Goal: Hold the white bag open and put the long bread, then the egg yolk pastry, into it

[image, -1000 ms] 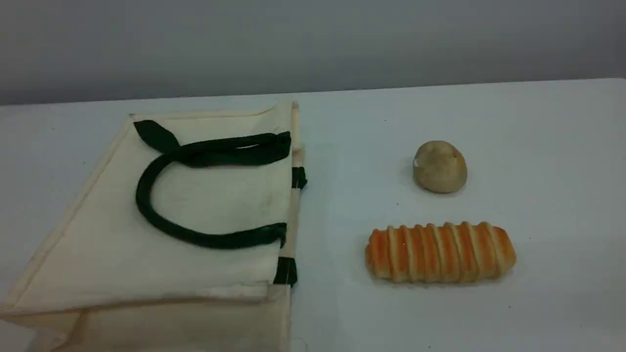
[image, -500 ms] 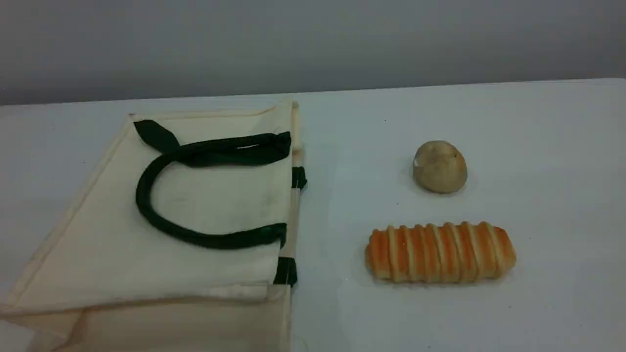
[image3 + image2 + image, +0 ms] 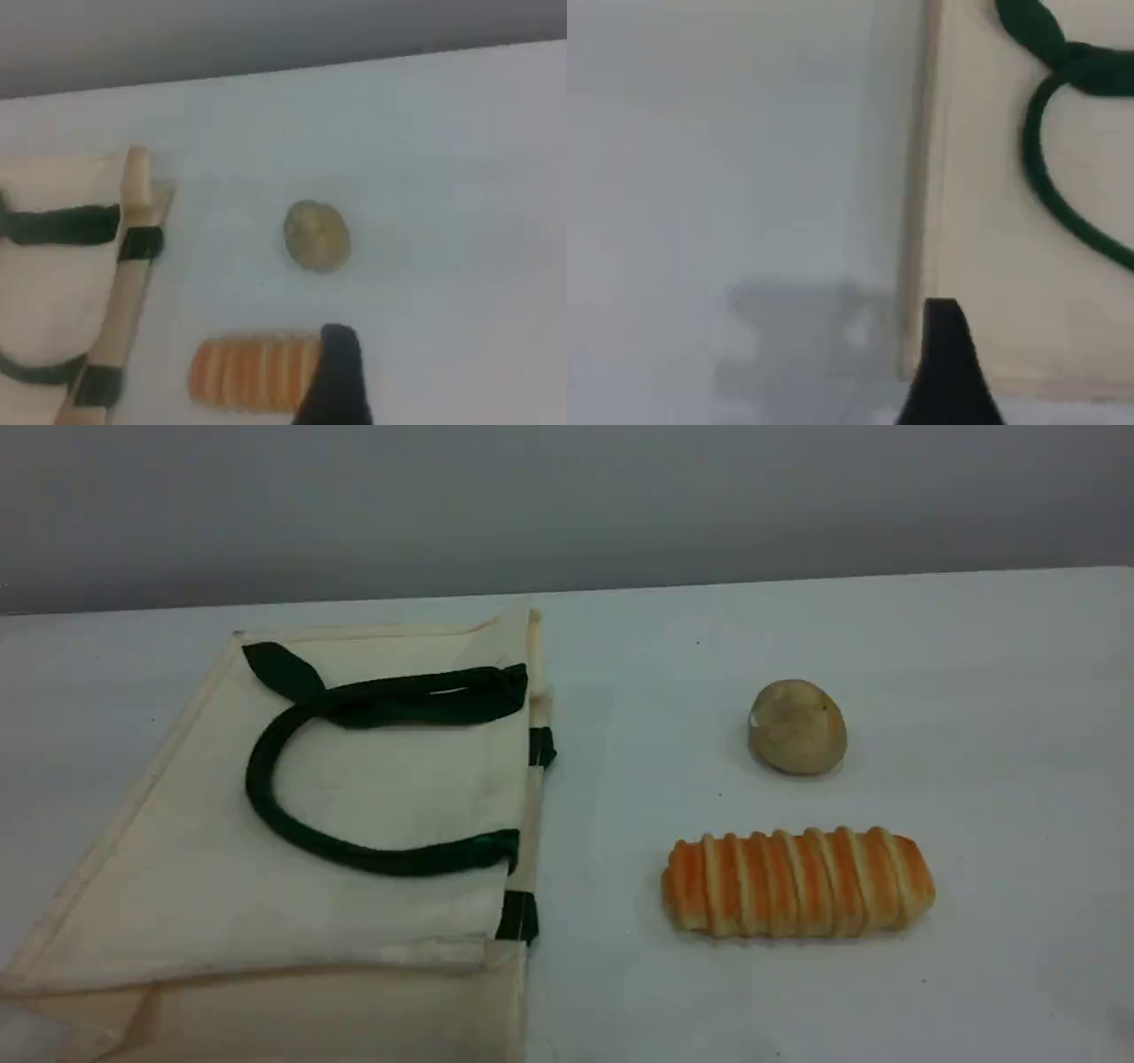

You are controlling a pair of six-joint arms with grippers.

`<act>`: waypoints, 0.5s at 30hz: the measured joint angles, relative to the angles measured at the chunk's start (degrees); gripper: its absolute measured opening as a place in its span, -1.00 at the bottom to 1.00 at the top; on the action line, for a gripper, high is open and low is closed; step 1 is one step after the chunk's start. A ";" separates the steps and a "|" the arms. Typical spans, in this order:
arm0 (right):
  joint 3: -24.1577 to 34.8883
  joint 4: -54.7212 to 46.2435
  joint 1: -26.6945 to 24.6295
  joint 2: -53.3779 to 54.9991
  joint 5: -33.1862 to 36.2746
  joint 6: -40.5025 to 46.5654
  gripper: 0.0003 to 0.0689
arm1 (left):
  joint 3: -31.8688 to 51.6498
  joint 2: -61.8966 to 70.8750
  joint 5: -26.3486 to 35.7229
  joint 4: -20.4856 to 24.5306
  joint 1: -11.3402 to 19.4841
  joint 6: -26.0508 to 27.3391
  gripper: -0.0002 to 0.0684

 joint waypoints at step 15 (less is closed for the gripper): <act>-9.27 -0.05 0.00 15.27 -0.13 -1.51 0.59 | -0.71 25.56 -15.28 -3.33 -0.12 0.42 0.30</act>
